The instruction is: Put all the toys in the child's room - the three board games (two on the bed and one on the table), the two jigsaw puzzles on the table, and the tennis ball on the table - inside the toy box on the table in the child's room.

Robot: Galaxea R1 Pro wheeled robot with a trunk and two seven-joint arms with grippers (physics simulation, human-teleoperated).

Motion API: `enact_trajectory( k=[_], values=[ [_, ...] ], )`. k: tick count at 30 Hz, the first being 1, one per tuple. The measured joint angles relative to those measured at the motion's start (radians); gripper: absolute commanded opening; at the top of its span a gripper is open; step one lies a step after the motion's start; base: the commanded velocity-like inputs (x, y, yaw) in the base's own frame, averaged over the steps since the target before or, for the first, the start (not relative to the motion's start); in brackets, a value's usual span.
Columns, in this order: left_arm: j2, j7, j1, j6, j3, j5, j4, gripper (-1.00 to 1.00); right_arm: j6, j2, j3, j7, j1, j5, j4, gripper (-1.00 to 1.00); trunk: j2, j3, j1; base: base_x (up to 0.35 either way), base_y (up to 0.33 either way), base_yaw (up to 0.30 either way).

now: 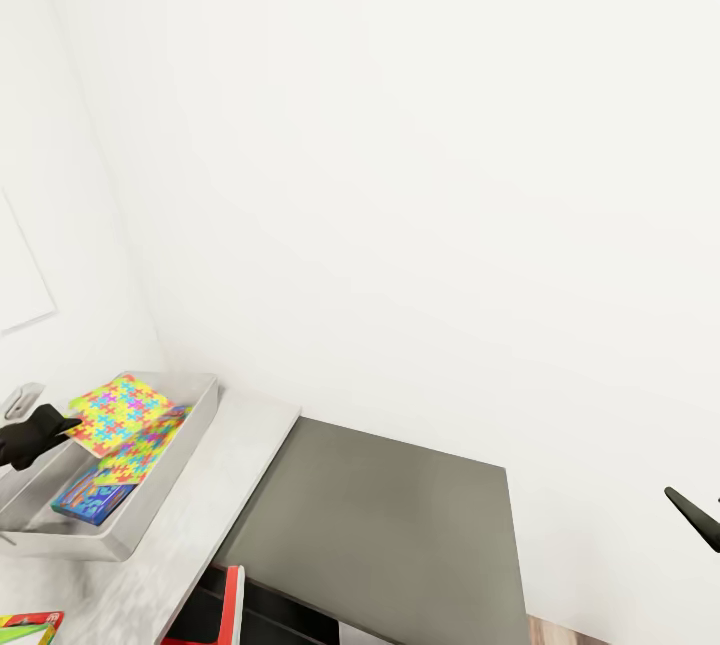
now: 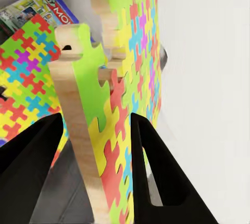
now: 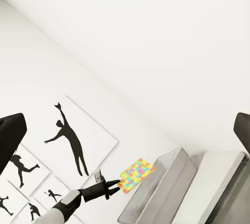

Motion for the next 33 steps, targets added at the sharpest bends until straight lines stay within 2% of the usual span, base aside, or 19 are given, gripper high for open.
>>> enact_trajectory(
  k=[5,13,24,27,28,33],
  values=[
    [-0.007,0.097,0.0,-0.029,0.032,0.0,0.0,-1.0,0.0,0.0,0.0,0.0,0.0,0.0,0.001,1.0,0.0,0.0,0.0,0.0,0.0,0.0],
    [-0.025,0.192,0.0,-0.08,0.042,0.012,0.0,-1.0,-0.001,0.001,0.0,0.0,0.0,0.0,0.0,1.0,0.0,0.0,0.0,0.0,0.0,0.0],
    [-0.087,0.261,-0.002,-0.112,0.042,0.013,0.0,-1.0,-0.001,0.0,-0.001,-0.001,0.0,0.0,-0.002,1.0,0.0,-0.001,0.0,0.0,0.0,0.0],
    [-0.104,0.285,-0.013,-0.128,0.041,0.014,0.0,-1.0,0.0,0.0,-0.001,-0.001,0.0,0.0,-0.002,1.0,0.0,-0.004,0.0,0.0,0.0,0.0],
    [-0.117,0.31,-0.026,-0.134,0.041,0.018,0.0,-1.0,0.0,-0.001,0.0,-0.001,0.0,0.0,-0.002,1.0,0.001,-0.005,0.0,0.0,0.0,0.0],
    [-0.13,0.363,-0.041,-0.146,0.041,0.014,0.001,-1.0,0.0,-0.002,0.0,-0.001,0.0,0.0,-0.001,1.0,0.001,-0.012,0.0,0.0,0.0,0.0]
  ],
)
